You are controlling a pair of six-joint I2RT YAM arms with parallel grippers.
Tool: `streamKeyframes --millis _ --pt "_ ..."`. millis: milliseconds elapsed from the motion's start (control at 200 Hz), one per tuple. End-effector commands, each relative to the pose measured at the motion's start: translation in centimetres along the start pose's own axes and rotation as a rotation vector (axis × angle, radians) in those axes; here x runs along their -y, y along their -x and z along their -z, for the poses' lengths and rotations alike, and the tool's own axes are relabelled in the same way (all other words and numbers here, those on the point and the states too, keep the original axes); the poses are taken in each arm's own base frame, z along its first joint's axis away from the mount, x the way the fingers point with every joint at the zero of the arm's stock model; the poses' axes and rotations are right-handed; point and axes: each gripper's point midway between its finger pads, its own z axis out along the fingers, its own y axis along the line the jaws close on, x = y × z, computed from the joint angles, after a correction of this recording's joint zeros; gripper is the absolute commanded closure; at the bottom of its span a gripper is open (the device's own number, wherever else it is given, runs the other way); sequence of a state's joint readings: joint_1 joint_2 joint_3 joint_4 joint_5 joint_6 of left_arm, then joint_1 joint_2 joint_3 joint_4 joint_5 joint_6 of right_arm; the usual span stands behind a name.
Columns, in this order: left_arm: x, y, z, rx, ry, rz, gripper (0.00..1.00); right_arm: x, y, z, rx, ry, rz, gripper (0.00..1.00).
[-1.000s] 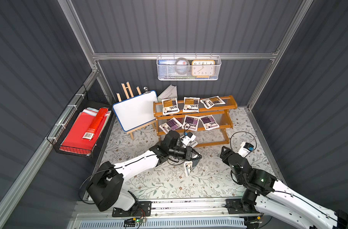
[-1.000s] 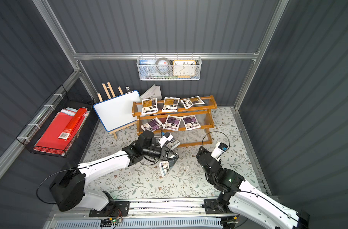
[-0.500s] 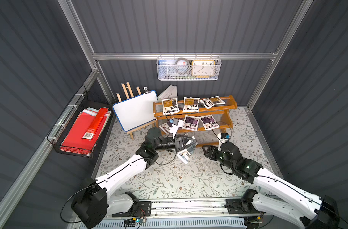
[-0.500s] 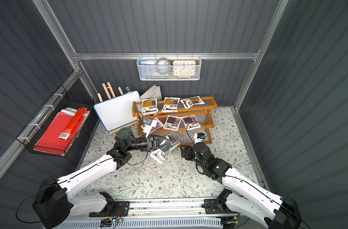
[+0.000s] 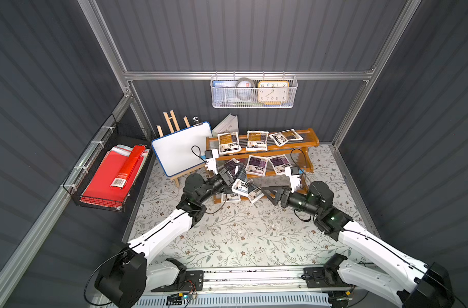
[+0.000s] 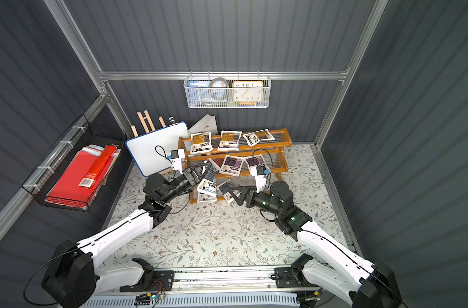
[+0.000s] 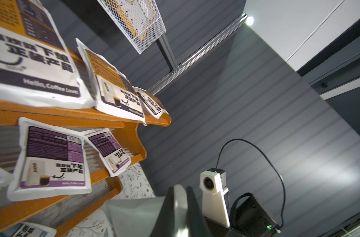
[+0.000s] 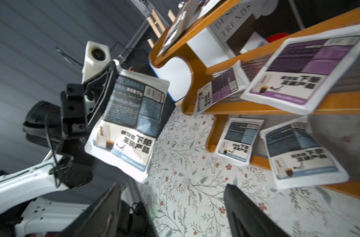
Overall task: Place the bagged coffee beans on the shelf by color
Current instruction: Pick up the bagged coffee beans at the center of the board.
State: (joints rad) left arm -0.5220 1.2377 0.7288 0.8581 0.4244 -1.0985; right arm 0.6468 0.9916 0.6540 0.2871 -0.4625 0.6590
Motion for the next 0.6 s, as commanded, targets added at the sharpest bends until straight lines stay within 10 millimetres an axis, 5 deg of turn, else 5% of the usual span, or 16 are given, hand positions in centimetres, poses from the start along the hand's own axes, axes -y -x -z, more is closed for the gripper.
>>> streamKeyframes --millis 0,200,595 --pt "2.3 1.2 0.6 0.078 -0.123 0.036 1.00 -3.4 -0.6 -0.5 -0.077 0.203 0.028 0.16" --pt "2.2 1.6 1.6 0.155 -0.217 0.139 1.00 -4.4 -0.9 -1.8 -0.149 0.277 0.033 0.16" --pt "3.0 2.0 2.0 0.187 -0.251 0.148 1.00 -6.6 1.5 -4.2 -0.106 0.436 0.005 0.24"
